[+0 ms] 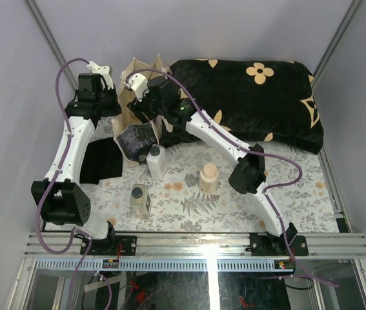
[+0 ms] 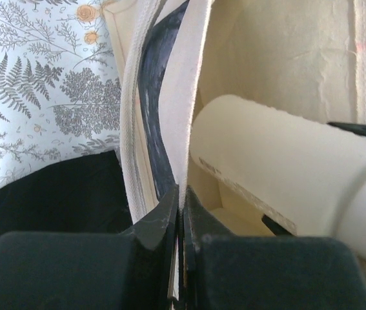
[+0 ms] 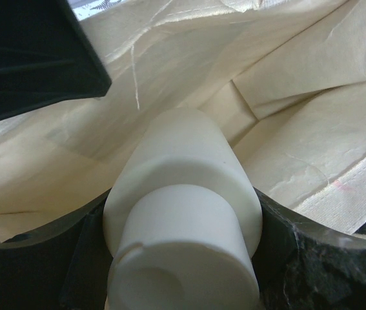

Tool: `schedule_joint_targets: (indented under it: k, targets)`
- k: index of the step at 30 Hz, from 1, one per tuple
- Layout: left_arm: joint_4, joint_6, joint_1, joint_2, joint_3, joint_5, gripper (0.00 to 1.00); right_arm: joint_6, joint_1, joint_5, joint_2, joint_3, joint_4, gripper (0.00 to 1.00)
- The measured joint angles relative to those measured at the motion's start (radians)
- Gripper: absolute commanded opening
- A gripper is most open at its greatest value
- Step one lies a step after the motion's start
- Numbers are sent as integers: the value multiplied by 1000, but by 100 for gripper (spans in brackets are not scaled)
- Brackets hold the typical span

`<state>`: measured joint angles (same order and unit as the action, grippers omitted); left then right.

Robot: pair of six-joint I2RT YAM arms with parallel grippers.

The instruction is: Place the personal care products into the canvas bag

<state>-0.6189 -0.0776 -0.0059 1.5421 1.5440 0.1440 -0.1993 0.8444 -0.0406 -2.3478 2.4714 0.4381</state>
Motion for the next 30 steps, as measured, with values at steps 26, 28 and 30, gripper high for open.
schedule_joint_targets:
  k: [26,28,30]
  targets:
    - [8,-16,0,-31,-74,13,0,-71,24,-14,-52,-26,-12,9]
    - [9,-17,0,-28,-74,13,0,-56,29,-32,-61,-42,-23,16]
    - [8,-18,0,-26,-74,14,0,-49,34,-40,-71,-58,-32,22]
